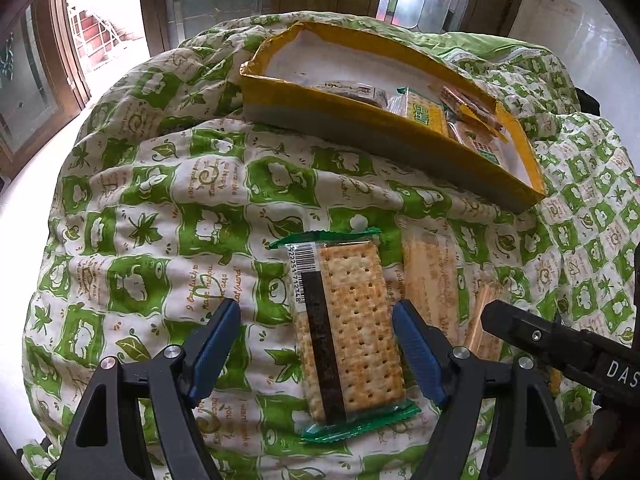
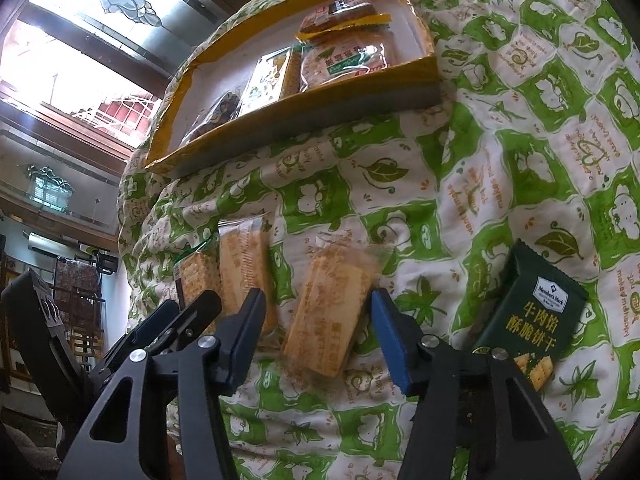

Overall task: Organize snacks
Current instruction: 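Close left gripper on the long black-striped cracker pack while right tool approaches a tan cracker pack, then close the right gripper on the tan cracker pack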

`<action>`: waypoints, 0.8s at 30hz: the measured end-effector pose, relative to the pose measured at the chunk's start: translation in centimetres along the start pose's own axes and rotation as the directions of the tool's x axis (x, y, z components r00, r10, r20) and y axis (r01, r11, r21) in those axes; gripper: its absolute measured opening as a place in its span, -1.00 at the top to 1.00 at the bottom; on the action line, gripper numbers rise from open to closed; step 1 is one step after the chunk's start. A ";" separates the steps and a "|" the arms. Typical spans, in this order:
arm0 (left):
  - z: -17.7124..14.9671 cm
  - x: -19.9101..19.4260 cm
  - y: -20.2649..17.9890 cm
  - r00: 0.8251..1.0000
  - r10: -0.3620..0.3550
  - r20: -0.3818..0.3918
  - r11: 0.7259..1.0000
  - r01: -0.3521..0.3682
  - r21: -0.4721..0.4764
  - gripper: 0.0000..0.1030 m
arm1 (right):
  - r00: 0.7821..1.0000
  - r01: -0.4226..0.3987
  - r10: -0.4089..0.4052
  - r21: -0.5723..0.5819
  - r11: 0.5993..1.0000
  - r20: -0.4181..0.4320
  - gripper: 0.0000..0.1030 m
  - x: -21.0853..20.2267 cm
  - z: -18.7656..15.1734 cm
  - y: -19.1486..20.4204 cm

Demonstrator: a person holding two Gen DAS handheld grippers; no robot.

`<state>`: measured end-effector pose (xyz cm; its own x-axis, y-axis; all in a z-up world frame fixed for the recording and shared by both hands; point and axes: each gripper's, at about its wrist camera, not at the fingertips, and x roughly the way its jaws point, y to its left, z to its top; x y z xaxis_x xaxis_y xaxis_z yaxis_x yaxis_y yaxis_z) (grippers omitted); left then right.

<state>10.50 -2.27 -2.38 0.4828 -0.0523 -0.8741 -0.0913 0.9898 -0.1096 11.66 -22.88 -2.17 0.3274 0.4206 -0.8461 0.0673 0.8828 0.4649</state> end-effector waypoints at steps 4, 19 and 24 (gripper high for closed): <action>0.0 0.1 -0.2 1.000 0.004 -0.002 1.000 -0.004 0.008 -0.52 | 1.000 0.004 -0.004 -0.002 1.000 0.000 -0.04 0.1 0.1 0.0; -0.4 0.4 -0.9 1.000 -0.020 -0.005 1.000 0.020 0.018 -0.12 | 0.999 0.036 -0.036 -0.011 0.999 -0.002 0.08 1.2 0.3 0.2; -0.2 0.5 -0.9 1.000 -0.020 -0.008 1.000 0.021 0.018 -0.12 | 0.999 0.045 -0.045 -0.017 0.999 -0.003 0.08 1.5 0.3 0.5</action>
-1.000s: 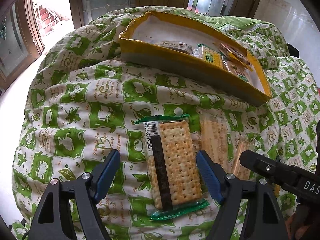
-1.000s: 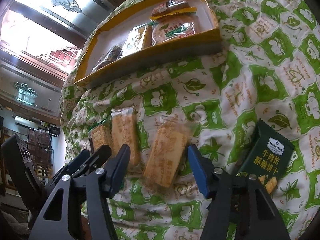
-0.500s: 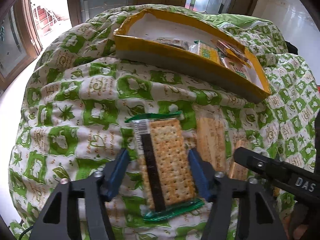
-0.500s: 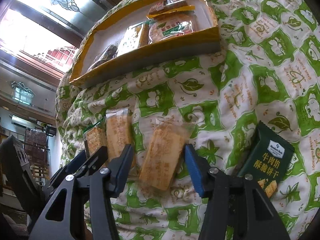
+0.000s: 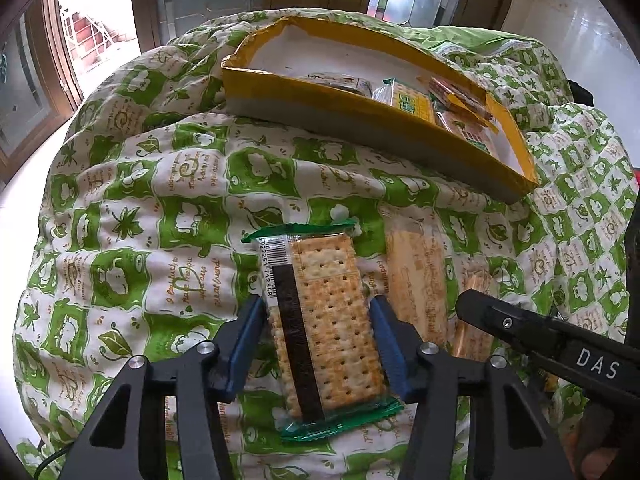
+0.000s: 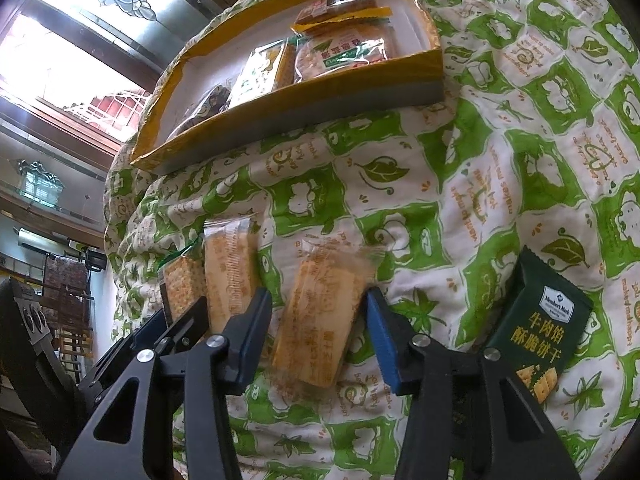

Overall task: Organize snacks
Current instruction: 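Close the right gripper on the tan cracker pack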

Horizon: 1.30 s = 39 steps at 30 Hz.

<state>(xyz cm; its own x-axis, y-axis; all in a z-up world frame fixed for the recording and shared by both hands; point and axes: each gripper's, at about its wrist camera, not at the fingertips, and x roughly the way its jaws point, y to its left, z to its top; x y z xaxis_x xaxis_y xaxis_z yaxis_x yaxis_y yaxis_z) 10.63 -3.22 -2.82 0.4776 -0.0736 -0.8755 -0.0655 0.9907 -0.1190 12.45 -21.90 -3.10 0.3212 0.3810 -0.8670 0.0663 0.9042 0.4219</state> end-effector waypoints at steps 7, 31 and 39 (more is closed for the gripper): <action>-0.1 0.5 -0.1 1.000 0.006 -0.010 1.000 -0.006 0.007 -0.11 | 0.999 0.036 -0.036 -0.031 0.999 -0.001 0.15 0.7 0.0 0.6; -0.4 -2.3 0.4 0.998 -0.034 0.050 0.999 0.034 -0.008 -0.05 | 0.998 0.008 -0.003 -0.070 0.997 0.064 0.34 -1.8 0.1 0.9; 0.1 -3.2 0.1 0.997 -0.040 0.068 0.999 0.040 -0.001 -0.05 | 0.997 0.000 0.007 -0.076 0.997 0.081 0.34 -2.8 0.2 1.1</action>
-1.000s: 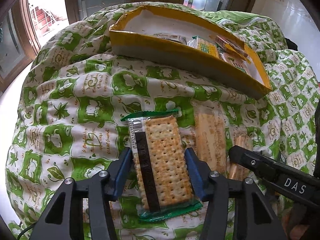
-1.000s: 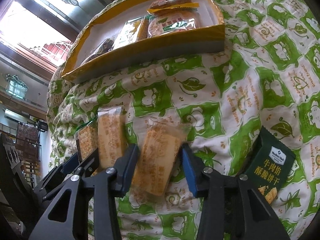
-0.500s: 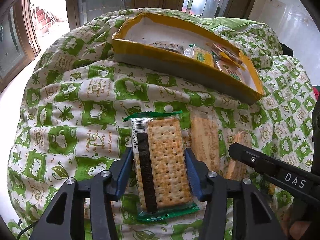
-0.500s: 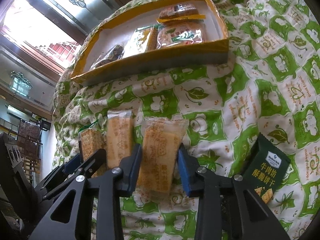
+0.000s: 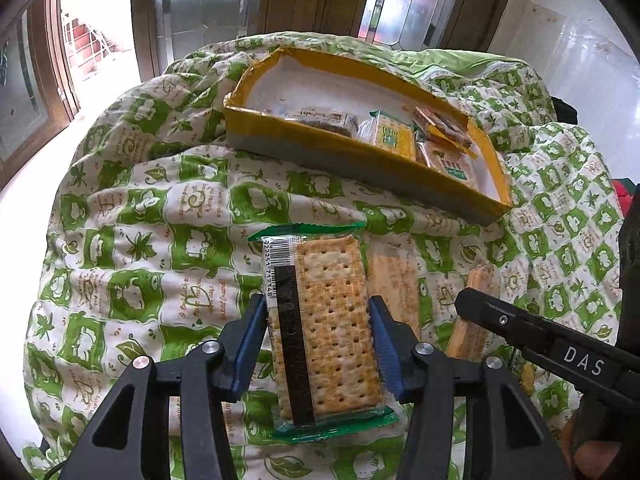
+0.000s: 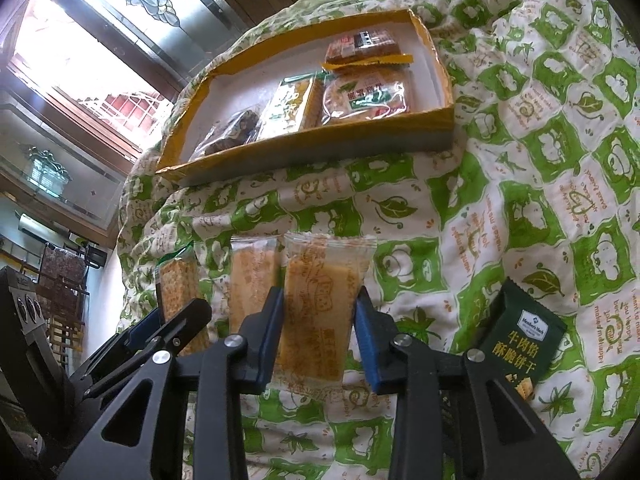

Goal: Organize snacks

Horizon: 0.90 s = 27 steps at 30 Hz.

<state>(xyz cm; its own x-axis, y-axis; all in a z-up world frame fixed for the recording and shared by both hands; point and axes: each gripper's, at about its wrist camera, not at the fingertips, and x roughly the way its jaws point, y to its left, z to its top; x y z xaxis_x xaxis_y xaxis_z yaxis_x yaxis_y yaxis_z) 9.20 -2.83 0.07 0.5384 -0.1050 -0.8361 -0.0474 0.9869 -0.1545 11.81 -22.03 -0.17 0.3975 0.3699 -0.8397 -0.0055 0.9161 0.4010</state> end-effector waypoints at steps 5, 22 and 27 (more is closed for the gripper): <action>0.4 -0.5 0.0 1.000 -0.002 0.010 1.000 0.002 0.001 -0.05 | 1.000 -0.001 0.001 -0.004 1.000 0.012 0.34 -0.8 0.1 -0.1; 1.4 -1.4 -0.4 1.000 0.004 0.028 1.000 -0.005 0.027 -0.05 | 0.999 -0.004 0.005 -0.023 1.000 0.033 0.34 -2.3 0.7 0.4; 2.1 -1.7 -0.4 0.999 0.008 0.041 0.999 -0.009 0.031 -0.05 | 0.999 -0.005 0.006 -0.030 1.000 0.043 0.34 -2.7 1.3 0.6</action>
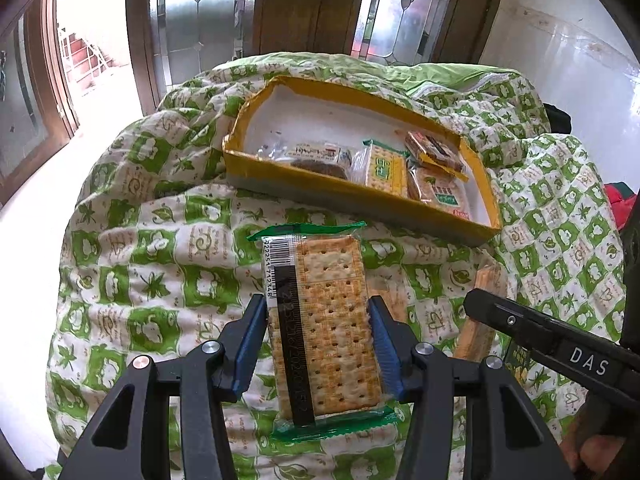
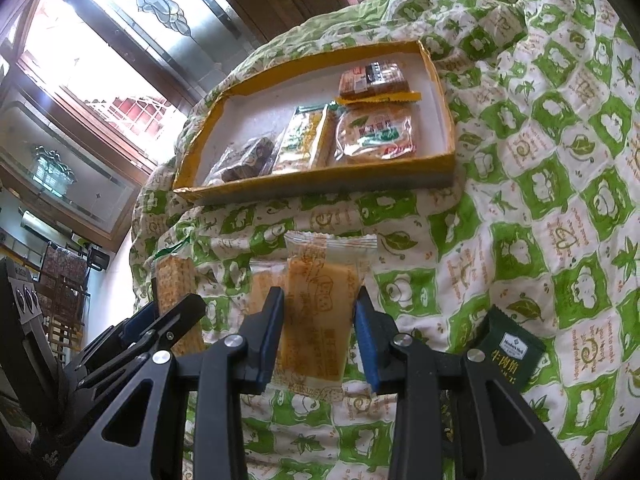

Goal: Organize snacks

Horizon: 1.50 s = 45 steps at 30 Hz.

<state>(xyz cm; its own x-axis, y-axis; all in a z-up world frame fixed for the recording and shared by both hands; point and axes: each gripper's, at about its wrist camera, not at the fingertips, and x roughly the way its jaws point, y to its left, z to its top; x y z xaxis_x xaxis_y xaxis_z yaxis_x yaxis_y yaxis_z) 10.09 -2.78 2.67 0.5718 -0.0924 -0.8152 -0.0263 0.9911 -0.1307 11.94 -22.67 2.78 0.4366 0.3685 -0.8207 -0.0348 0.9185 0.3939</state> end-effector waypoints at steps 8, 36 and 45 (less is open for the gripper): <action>1.0 -0.1 0.0 1.000 0.003 0.007 1.000 -0.003 0.007 -0.05 | 1.000 -0.003 0.004 -0.011 1.000 0.015 0.34 -0.4 1.3 0.6; 6.0 0.4 0.9 1.000 -0.016 0.024 1.000 0.016 -0.009 -0.05 | 0.998 0.000 0.001 -0.029 1.000 0.057 0.34 -0.6 6.3 1.8; 7.3 0.0 0.8 0.999 -0.015 0.044 1.000 0.015 -0.005 -0.05 | 0.997 0.005 -0.003 -0.018 1.000 0.077 0.34 -1.1 7.5 1.8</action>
<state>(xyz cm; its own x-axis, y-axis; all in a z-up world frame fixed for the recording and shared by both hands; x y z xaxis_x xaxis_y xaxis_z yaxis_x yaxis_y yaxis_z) 16.05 -1.27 6.65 0.6073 -0.1029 -0.7878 -0.0221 0.9890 -0.1463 18.14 -22.49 7.54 0.5048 0.3532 -0.7877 -0.0491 0.9227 0.3823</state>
